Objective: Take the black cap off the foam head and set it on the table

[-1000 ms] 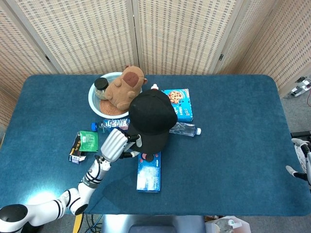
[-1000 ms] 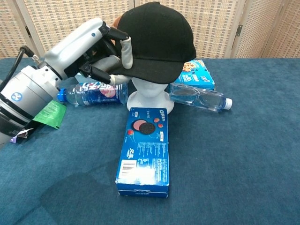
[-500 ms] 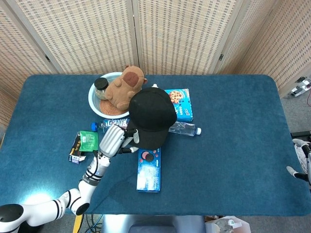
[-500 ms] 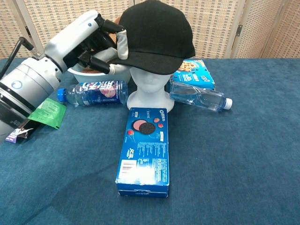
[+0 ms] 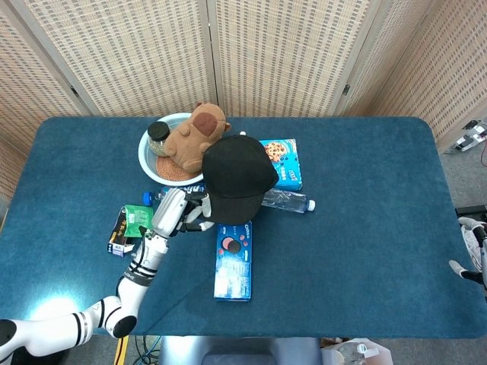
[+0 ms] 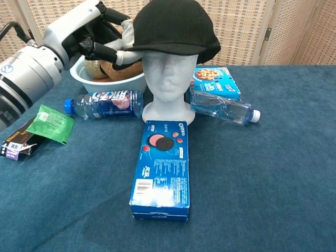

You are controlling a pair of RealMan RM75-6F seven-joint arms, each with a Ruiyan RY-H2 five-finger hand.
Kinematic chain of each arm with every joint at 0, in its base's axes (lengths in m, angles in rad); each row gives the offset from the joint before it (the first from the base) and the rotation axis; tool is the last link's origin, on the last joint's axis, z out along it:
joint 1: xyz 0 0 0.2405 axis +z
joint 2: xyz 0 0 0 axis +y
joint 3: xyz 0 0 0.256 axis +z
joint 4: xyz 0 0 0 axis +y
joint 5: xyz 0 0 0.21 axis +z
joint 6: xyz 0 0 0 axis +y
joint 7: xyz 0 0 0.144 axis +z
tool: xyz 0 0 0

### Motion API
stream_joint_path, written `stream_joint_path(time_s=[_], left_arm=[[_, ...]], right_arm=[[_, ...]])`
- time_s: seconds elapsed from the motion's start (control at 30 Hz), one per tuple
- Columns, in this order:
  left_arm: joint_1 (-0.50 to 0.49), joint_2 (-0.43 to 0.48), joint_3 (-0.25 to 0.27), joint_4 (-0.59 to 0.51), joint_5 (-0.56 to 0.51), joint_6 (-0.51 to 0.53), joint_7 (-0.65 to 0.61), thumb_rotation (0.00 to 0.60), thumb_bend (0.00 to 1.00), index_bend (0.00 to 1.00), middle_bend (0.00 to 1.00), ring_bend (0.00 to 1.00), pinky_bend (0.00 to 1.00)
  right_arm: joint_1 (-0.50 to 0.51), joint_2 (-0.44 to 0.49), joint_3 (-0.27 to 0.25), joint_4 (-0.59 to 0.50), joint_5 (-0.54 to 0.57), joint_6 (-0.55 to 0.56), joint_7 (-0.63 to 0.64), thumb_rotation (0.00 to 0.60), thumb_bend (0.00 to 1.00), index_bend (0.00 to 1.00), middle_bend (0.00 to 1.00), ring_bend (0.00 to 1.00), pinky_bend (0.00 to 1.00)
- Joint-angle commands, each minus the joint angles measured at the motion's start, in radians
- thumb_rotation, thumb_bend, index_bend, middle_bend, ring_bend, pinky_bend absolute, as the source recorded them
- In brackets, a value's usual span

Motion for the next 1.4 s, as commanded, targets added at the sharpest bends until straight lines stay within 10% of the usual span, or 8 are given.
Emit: stream_joint_path(time_s=[0.03, 1.4], left_arm=[[-0.003, -0.021, -0.010, 0.045, 0.037, 0.052, 0.015, 0.600, 0.26, 0.74, 1.00, 1.00, 1.00], [-0.194, -0.040, -0.268, 0.143, -0.087, 0.053, 0.106, 0.600, 0.26, 0.74, 1.00, 1.00, 1.00]], right_arm=[[0.001, 0.001, 0.001, -0.001, 0.001, 0.000, -0.002, 0.600, 0.05, 0.28, 0.32, 0.25, 0.29], [-0.012, 0.010, -0.001, -0.022, -0.006, 0.021, -0.004, 0.600, 0.05, 0.28, 0.32, 0.25, 0.29]])
